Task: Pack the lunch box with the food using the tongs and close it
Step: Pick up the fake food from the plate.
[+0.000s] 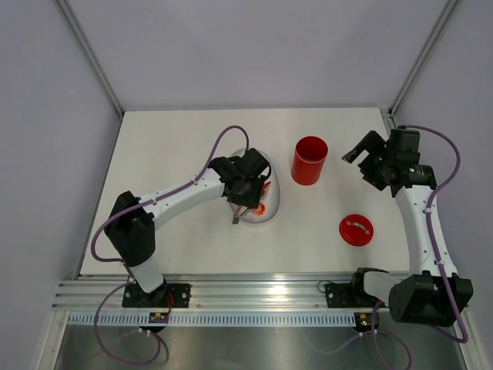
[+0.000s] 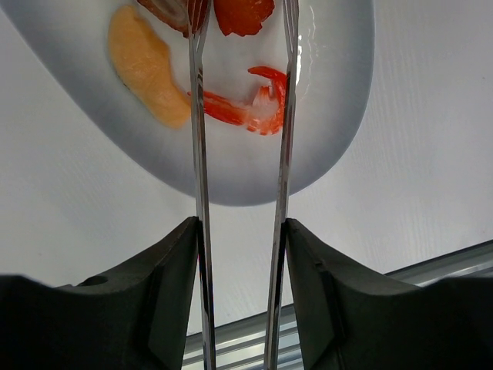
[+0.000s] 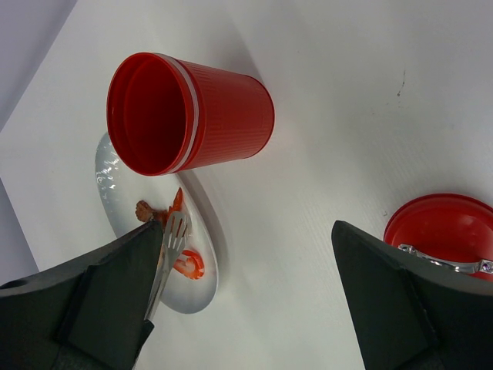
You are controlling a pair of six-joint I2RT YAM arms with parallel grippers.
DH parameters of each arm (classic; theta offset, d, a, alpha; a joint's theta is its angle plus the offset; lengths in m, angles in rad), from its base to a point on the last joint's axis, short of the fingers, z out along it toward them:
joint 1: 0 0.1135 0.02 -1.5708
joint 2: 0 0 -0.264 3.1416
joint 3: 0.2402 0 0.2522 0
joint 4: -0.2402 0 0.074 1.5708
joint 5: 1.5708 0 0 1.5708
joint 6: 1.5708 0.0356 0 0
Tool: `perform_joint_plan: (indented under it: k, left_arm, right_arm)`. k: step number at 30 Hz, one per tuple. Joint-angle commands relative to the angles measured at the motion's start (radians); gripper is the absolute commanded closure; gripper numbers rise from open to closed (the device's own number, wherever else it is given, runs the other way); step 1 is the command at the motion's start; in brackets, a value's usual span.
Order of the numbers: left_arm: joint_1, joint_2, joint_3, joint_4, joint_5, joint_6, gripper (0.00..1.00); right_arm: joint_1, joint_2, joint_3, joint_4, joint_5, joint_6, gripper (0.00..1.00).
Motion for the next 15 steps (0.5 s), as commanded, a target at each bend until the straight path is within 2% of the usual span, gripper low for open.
perform_joint_plan:
  k: [1, 5, 9, 15]
  left_arm:
    - [-0.002, 0.007, 0.031, 0.032, -0.007, -0.006, 0.5]
    - [-0.002, 0.001, 0.037, 0.024, -0.016, -0.006, 0.54]
    - [-0.002, -0.007, 0.053, 0.006, -0.024, -0.001, 0.65]
    - [-0.002, -0.04, 0.089, -0.032, -0.044, 0.0, 0.72]
  right_arm:
    - [0.008, -0.012, 0.001, 0.014, -0.007, 0.002, 0.0]
    - [0.008, -0.012, 0.001, 0.017, -0.01, 0.004, 0.01]
    - [0.008, -0.012, 0.002, 0.018, -0.009, 0.005, 0.0]
    - [0.009, -0.01, 0.002, 0.018, -0.01, 0.007, 0.01]
